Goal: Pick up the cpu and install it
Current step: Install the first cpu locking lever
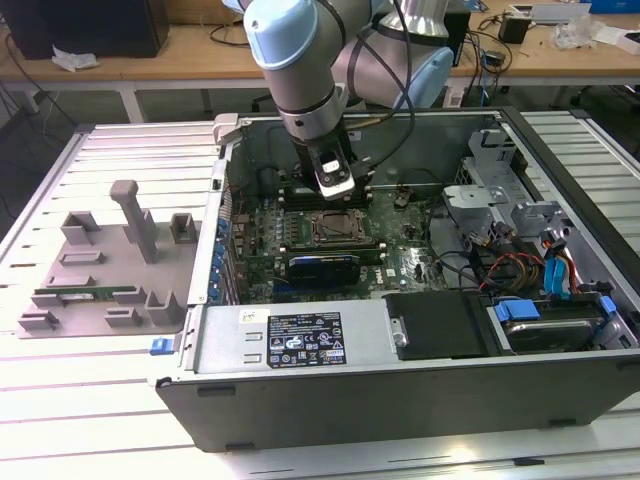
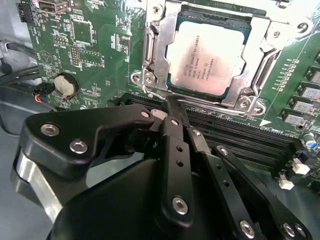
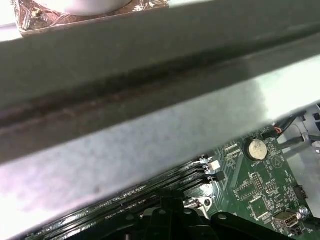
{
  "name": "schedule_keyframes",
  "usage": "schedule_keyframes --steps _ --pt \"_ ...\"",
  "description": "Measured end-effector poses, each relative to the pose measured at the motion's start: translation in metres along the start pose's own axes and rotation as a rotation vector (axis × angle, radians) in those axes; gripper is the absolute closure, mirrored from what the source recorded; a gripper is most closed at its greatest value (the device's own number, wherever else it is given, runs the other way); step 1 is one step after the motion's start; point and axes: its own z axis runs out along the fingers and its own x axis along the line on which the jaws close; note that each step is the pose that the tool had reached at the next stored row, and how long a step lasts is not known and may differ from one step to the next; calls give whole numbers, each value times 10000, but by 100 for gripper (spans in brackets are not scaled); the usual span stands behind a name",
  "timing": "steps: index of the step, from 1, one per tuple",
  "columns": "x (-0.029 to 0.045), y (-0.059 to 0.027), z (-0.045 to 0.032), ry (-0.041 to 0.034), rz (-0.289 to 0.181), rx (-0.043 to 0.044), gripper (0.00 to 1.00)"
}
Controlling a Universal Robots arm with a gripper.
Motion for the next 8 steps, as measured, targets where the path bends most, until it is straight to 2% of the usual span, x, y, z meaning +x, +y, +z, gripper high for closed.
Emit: schedule_keyframes --steps 2,3,4,8 --pt "-1 0 2 2 6 -15 89" --pt "-2 0 2 34 30 -102 89" --pt "-3 -1 2 47 40 -132 89" --pt "-5 -2 3 53 46 -149 89"
